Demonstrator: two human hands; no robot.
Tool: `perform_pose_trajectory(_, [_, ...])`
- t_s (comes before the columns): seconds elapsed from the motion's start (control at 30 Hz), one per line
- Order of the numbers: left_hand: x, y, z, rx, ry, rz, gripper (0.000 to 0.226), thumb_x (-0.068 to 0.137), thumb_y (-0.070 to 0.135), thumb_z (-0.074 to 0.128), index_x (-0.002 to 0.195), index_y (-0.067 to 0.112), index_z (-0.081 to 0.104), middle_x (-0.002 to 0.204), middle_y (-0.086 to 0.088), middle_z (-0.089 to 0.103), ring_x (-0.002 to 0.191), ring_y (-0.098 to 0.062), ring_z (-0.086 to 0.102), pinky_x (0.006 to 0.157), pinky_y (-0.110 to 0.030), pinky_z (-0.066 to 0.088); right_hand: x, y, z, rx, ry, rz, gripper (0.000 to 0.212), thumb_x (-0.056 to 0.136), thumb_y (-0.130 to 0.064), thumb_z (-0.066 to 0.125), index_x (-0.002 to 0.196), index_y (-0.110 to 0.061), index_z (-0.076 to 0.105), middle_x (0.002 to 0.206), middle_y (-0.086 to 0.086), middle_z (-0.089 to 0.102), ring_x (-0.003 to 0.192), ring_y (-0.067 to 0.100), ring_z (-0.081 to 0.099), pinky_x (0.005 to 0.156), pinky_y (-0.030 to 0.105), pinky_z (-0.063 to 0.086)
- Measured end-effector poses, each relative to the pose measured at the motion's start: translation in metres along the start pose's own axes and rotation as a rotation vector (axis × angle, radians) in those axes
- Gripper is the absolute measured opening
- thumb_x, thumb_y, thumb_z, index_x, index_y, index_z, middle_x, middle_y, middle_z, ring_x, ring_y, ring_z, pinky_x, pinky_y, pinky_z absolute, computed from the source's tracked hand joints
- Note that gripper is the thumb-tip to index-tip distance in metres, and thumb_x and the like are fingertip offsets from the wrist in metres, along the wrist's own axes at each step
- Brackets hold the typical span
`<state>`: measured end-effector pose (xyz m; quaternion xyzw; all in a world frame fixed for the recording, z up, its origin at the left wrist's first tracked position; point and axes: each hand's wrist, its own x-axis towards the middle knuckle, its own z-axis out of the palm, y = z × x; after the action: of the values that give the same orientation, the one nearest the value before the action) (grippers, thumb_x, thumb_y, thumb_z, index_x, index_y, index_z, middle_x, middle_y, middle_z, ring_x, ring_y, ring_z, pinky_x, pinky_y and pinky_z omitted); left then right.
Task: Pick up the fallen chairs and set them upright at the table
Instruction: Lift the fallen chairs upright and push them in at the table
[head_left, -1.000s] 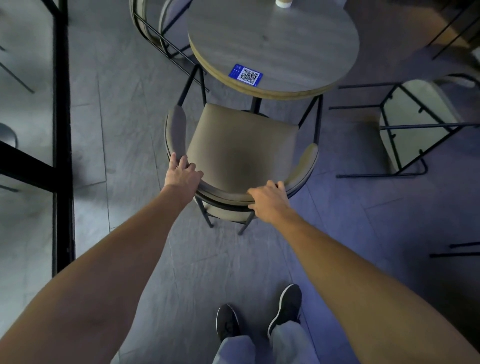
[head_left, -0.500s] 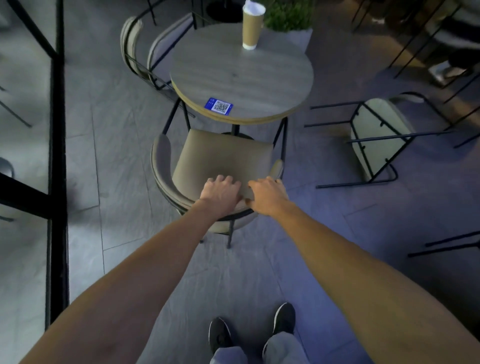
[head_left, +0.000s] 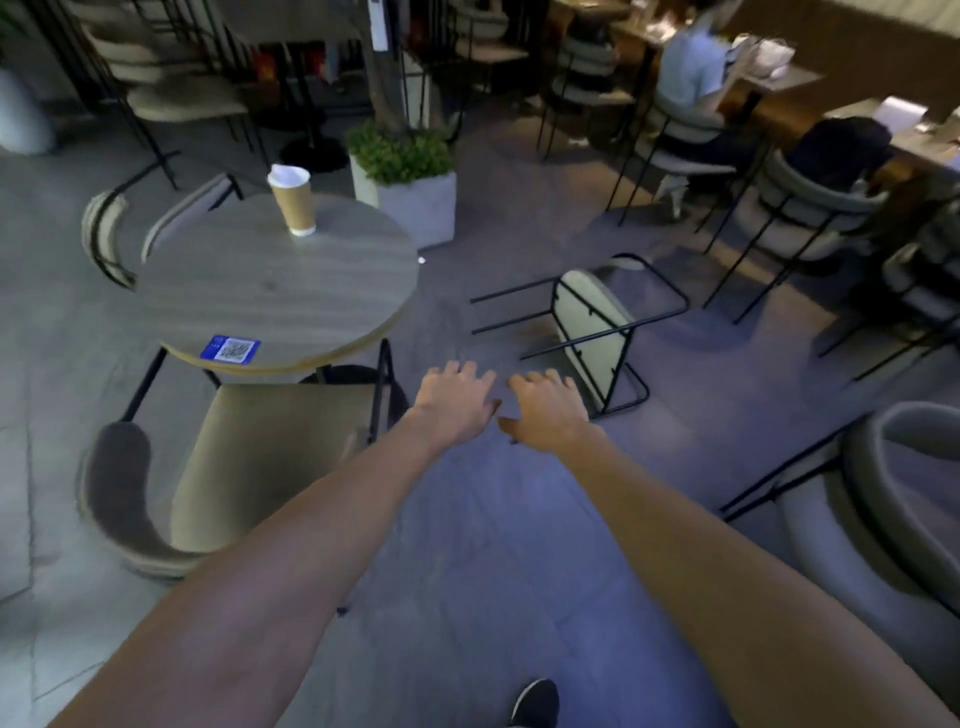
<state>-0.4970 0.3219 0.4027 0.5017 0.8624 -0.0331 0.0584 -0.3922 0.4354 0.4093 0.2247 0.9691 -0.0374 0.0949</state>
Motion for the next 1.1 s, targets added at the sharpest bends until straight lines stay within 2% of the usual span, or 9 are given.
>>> perform_pose_trajectory(0.17, [0.082, 0.084, -0.025, 0.018, 0.013, 0.042, 0.05, 0.101, 0.05, 0.038, 0.138, 0.018, 0.046, 0.134, -0.012, 0.052, 0.123, -0.033, 0.049, 0.096, -0.047, 0.042, 0.01, 0.127, -0.02, -0.006, -0.023, 0.065, 0.07, 0.089, -0.057, 0.058, 0.143, -0.016, 0.042, 0.139, 0.01, 0.052, 0.131, 0.033, 0.043, 0.106, 0.047, 0.035])
perform_pose_trajectory(0.4, [0.208, 0.167, -0.046, 0.022, 0.028, 0.104, 0.048, 0.101, 0.05, 0.035, 0.136, 0.02, 0.047, 0.133, -0.012, 0.052, 0.123, -0.033, 0.048, 0.097, -0.047, 0.041, 0.062, 0.254, -0.031, -0.024, -0.021, 0.133, 0.06, 0.089, -0.053, 0.06, 0.134, -0.016, 0.047, 0.134, 0.009, 0.055, 0.126, 0.035, 0.045, 0.102, 0.047, 0.037])
perform_pose_trajectory(0.77, [0.505, 0.226, -0.053, 0.005, -0.045, 0.115, 0.045, 0.1, 0.051, 0.038, 0.13, 0.021, 0.051, 0.131, -0.012, 0.055, 0.122, -0.033, 0.05, 0.093, -0.045, 0.042, 0.267, 0.45, -0.056, -0.034, -0.113, 0.171, 0.059, 0.087, -0.046, 0.062, 0.137, -0.018, 0.046, 0.136, 0.01, 0.053, 0.128, 0.036, 0.045, 0.104, 0.048, 0.037])
perform_pose_trajectory(1.1, [0.736, 0.272, -0.064, 0.009, -0.076, 0.037, 0.042, 0.1, 0.049, 0.039, 0.126, 0.019, 0.051, 0.128, -0.012, 0.054, 0.12, -0.034, 0.051, 0.092, -0.045, 0.043, 0.44, 0.631, -0.087, -0.049, -0.088, 0.088, 0.048, 0.094, -0.033, 0.052, 0.139, -0.015, 0.045, 0.139, 0.012, 0.051, 0.129, 0.036, 0.044, 0.104, 0.047, 0.037])
